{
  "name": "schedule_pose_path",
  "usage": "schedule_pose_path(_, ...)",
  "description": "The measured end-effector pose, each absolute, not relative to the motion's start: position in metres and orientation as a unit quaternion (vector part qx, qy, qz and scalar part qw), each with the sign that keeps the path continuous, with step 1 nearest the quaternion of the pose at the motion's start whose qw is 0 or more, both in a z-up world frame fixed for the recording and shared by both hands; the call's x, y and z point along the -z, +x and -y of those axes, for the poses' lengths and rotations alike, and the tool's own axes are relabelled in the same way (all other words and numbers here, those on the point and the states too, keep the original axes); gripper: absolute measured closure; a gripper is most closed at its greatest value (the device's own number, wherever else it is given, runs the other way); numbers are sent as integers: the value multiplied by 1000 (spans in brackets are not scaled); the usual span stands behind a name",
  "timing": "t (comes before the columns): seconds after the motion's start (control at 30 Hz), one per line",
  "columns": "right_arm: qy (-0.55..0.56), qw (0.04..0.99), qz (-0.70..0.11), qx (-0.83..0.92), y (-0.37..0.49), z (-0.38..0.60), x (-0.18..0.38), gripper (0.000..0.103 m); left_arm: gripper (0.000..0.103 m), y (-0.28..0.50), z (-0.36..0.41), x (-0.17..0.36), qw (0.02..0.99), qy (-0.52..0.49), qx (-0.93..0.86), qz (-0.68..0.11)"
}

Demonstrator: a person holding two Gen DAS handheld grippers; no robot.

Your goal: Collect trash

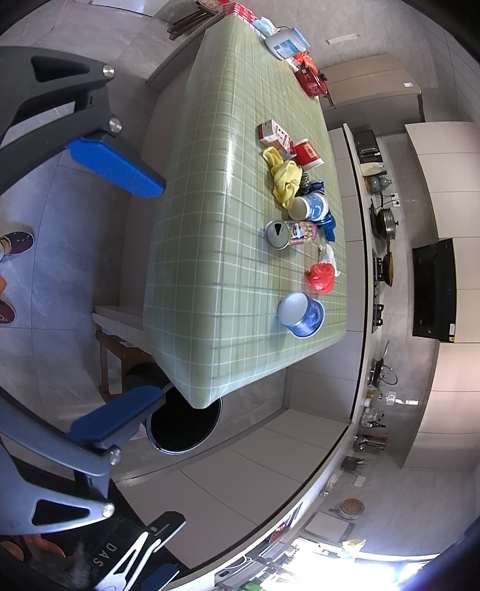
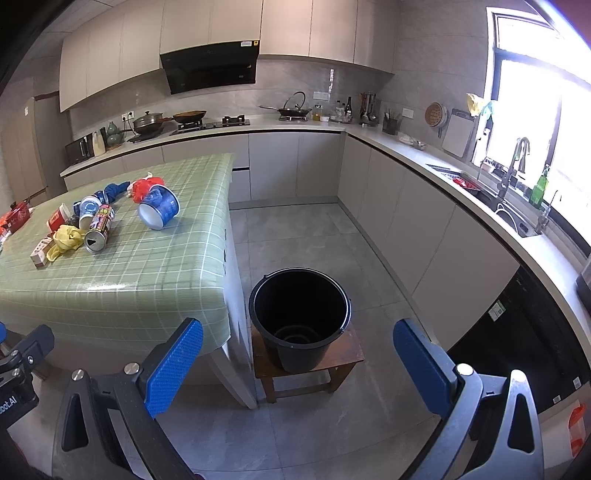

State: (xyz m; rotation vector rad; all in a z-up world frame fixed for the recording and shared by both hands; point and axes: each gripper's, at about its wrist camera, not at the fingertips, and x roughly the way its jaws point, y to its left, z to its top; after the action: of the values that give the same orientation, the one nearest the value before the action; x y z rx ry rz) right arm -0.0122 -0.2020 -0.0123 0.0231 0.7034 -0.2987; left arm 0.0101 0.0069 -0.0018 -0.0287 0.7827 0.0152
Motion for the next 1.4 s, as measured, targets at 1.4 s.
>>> schedule_pose_path(1.4,-5,925,-338,171,-16,196,10,0,0,9,-12,5,924,-9,-10,-383)
